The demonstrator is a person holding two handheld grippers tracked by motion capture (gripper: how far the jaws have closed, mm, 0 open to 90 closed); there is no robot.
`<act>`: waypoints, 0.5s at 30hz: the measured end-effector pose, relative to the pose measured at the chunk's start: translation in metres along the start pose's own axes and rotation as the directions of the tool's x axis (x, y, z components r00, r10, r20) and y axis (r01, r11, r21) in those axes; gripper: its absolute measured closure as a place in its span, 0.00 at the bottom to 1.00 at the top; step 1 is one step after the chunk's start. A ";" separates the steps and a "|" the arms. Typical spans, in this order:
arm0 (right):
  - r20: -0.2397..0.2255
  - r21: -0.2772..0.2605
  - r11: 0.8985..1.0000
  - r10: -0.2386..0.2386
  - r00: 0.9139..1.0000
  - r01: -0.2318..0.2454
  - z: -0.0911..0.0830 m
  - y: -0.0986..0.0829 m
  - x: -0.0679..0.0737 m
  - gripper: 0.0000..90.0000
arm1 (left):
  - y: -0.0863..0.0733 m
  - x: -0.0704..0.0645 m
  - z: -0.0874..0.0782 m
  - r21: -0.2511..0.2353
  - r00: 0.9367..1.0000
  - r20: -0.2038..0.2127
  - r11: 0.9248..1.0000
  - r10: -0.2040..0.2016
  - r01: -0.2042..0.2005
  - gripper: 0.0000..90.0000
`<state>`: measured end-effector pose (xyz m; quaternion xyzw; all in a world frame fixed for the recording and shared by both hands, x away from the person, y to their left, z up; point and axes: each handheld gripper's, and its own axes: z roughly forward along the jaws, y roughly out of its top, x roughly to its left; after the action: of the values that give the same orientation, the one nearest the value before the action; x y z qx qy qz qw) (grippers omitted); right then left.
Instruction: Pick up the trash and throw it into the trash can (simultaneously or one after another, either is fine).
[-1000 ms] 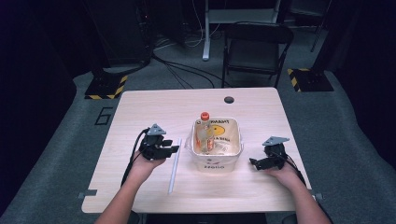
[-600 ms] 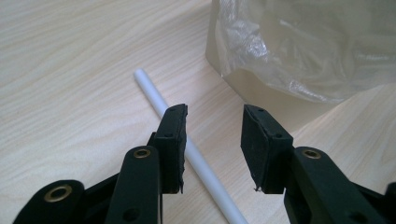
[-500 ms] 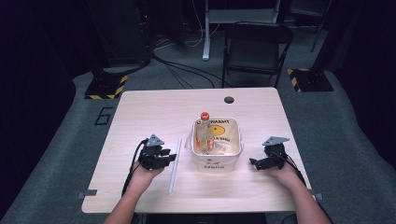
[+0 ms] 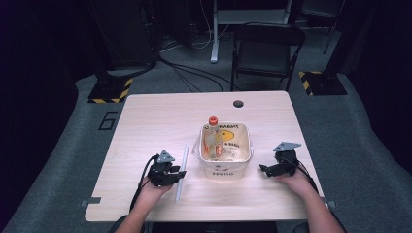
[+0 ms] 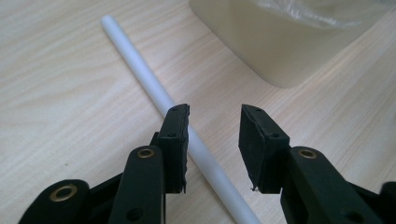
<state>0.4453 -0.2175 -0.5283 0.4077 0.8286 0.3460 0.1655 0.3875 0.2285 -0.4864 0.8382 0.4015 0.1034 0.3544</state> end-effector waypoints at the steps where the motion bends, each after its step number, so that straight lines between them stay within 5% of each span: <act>1: 0.000 0.000 1.000 0.000 1.000 0.000 0.000 0.000 0.000 0.00 | 0.000 0.000 0.000 0.000 1.000 0.000 1.000 0.000 0.000 0.70; 15: 0.000 0.000 1.000 0.000 1.000 0.000 0.000 0.000 0.000 0.00 | -0.010 0.005 0.012 0.067 1.000 -0.010 0.998 -0.021 0.021 0.70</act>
<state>0.4453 -0.2175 -0.5283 0.4077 0.8286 0.3461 0.1655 0.3899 0.2310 -0.5025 0.8449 0.4151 0.0899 0.3252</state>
